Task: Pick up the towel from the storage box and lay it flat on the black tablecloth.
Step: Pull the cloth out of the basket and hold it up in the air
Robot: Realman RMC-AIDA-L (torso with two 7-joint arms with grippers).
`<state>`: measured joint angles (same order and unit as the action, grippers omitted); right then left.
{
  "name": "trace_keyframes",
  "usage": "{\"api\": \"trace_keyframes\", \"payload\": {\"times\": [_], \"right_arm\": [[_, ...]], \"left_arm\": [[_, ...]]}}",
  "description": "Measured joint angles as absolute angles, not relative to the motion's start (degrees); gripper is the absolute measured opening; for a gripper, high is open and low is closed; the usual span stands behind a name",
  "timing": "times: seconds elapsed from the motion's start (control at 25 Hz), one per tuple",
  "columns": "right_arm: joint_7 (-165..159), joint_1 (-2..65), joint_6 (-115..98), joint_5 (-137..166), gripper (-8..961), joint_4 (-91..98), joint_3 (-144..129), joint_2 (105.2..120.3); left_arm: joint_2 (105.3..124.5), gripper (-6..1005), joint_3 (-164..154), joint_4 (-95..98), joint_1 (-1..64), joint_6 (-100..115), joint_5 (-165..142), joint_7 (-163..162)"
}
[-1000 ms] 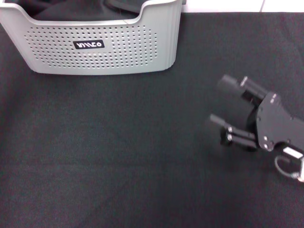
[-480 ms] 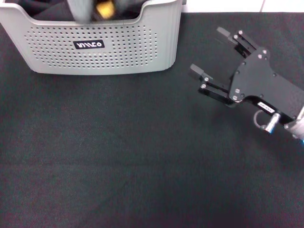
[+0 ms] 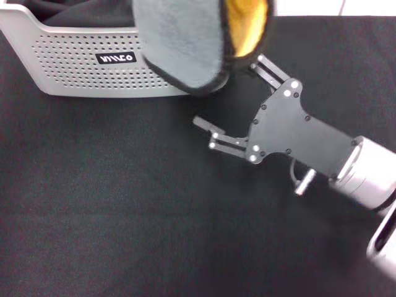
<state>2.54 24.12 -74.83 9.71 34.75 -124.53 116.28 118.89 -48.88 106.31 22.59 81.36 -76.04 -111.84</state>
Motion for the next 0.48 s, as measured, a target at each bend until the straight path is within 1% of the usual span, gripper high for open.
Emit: {"api": "trace_keyframes", "payload": {"times": [0.2, 0.48], "right_arm": [[23.2, 22.0, -73.4, -6.5, 841, 38.1, -137.9, 116.27], [44.6, 21.7, -73.3, -23.9, 839, 40.0, -148.4, 116.26]], "left_arm": [[119.23, 15, -48.8, 108.2, 22.5, 81.4, -75.8, -112.8], [119.52, 15, -48.9, 109.8, 22.4, 81.4, -75.6, -113.7]]}}
